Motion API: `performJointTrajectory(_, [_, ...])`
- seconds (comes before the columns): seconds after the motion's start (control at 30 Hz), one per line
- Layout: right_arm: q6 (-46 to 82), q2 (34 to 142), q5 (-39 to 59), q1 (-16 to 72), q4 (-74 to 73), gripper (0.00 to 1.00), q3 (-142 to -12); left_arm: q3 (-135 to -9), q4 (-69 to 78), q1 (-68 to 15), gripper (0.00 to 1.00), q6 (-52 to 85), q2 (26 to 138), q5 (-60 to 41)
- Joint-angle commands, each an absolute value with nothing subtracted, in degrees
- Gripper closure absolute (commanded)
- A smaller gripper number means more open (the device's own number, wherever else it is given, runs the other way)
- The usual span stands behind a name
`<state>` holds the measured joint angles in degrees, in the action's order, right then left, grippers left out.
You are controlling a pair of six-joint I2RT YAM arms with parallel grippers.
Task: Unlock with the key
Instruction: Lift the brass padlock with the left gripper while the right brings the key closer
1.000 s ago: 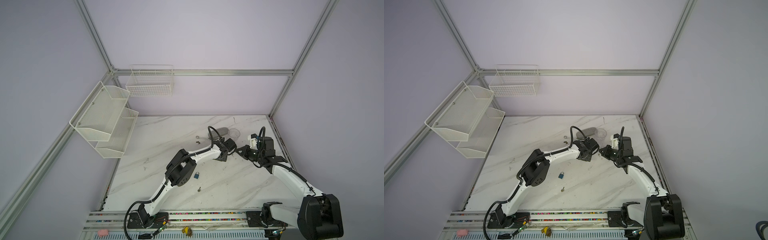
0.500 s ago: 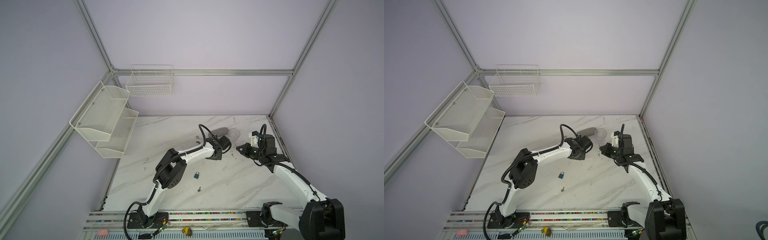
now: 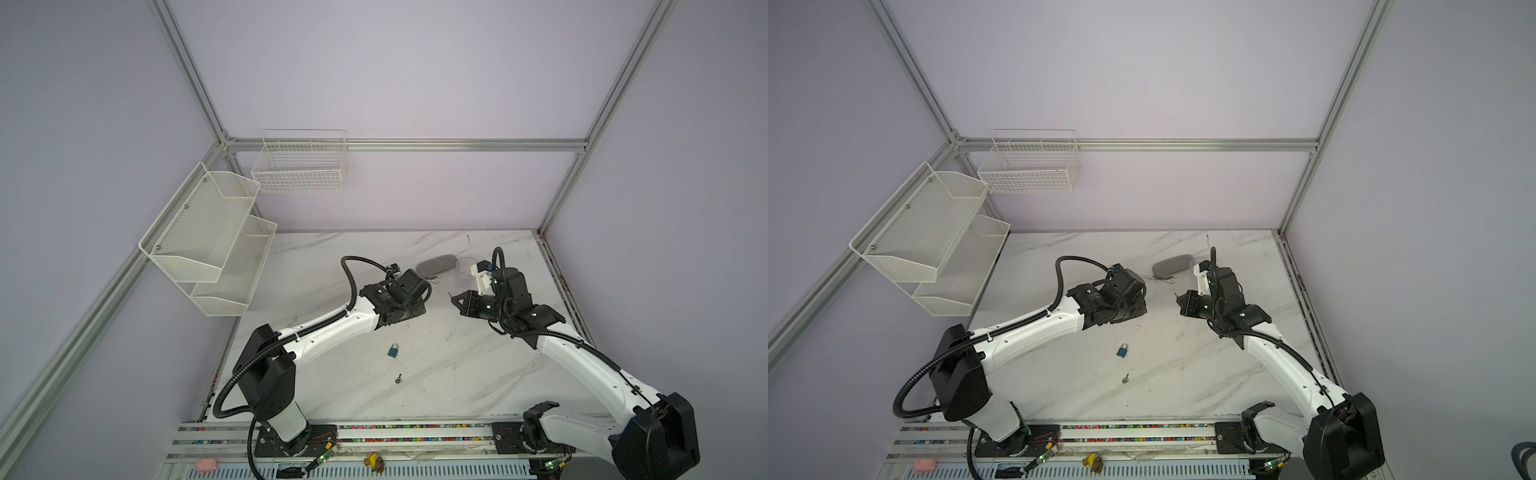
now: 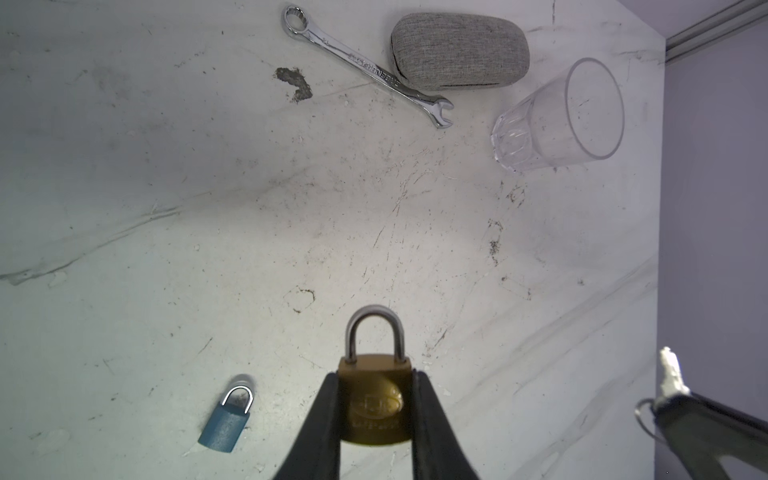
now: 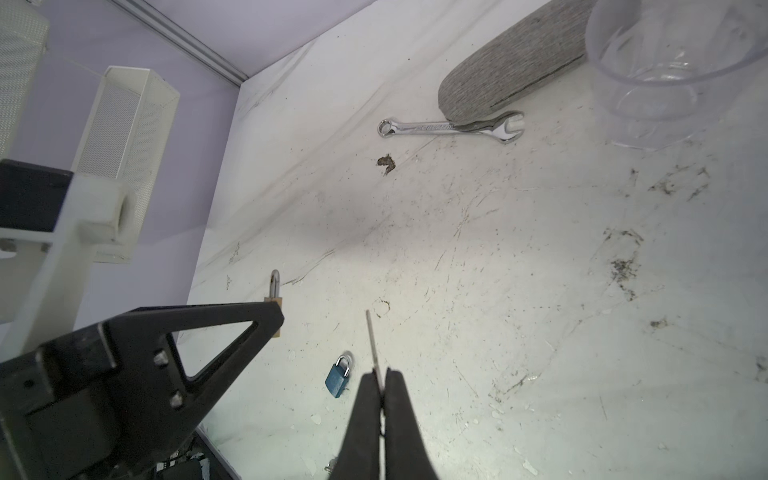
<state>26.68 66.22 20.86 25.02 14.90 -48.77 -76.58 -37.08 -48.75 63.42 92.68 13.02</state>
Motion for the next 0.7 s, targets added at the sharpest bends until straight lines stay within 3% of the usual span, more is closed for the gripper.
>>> performJointTrajectory(0.0, [26.79, 65.84, 18.44, 27.69, 13.8, 1.0, -49.22, -73.12, -32.32, -48.22, 1.0, 70.33, 89.82, 11.47])
performJointTrajectory(0.67, [38.45, 71.88, 17.86, 41.24, -5.05, 1.0, -44.41, -68.09, -30.9, -47.44, 1.0, 82.4, 83.65, 17.18])
